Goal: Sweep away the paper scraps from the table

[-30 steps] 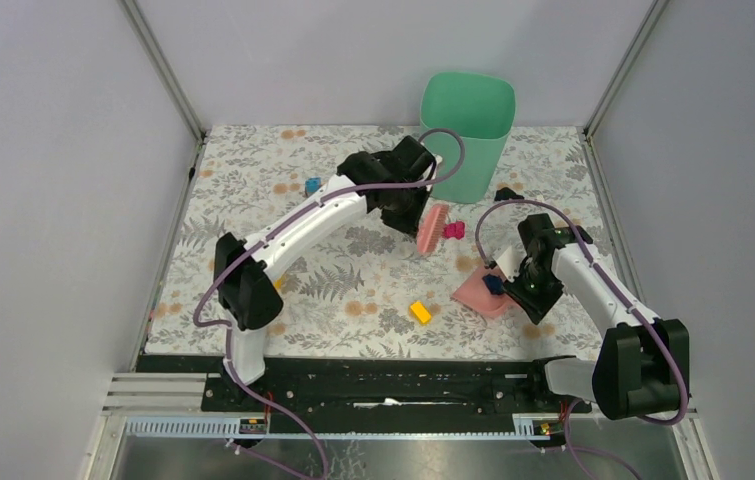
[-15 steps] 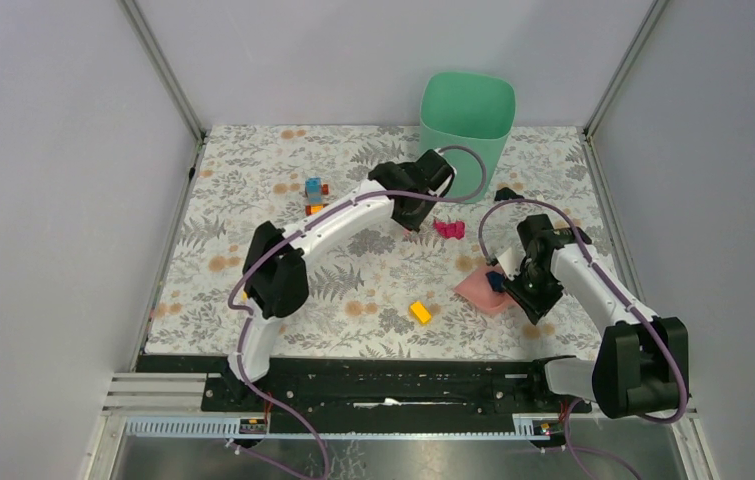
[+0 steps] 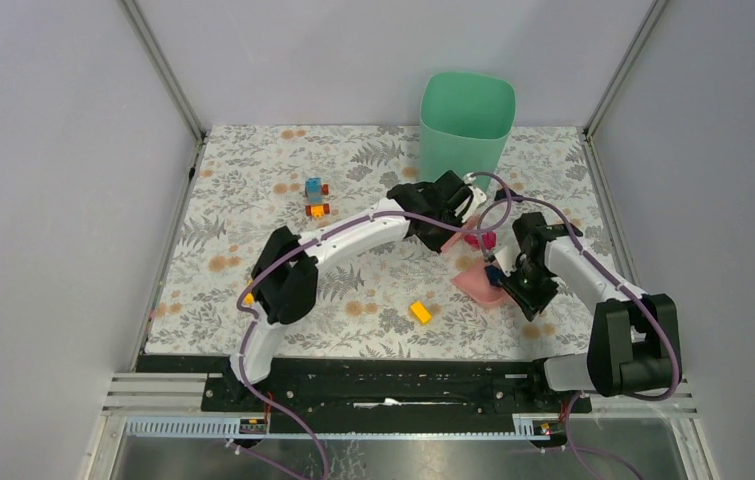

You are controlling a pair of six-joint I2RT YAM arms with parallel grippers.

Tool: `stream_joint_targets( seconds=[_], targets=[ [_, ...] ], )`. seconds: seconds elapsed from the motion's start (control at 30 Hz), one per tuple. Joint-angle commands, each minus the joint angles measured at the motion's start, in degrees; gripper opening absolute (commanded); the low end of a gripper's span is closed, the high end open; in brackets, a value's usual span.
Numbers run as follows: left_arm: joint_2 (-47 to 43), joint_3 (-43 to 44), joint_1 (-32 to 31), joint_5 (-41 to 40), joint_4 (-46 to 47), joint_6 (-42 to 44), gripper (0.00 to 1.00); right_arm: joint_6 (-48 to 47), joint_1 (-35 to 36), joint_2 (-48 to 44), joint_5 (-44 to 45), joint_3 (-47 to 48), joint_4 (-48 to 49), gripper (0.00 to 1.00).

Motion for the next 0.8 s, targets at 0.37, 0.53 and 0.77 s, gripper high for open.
stream_joint_targets(
  seconds=[0.37,0.53,0.77],
  targets=[
    [-15.6,-6.7,-3.5,4.5,-3.3,-2.6,0.0,-1.8,-7.3,2.7,1.4,1.8,2.5,0.0],
    [-16.1,-5.0,-3.3,-6.0,-5.3,-2.0,0.0,-3.1,-9.0,0.4,2.4,1.8,1.6,0.0],
    [-5.9,4.6,-2.2,-14.5,-6.1,-1.8,0.0,-3.5,-10.4,1.5,1.9,2.1,1.5,0.0]
  ],
)
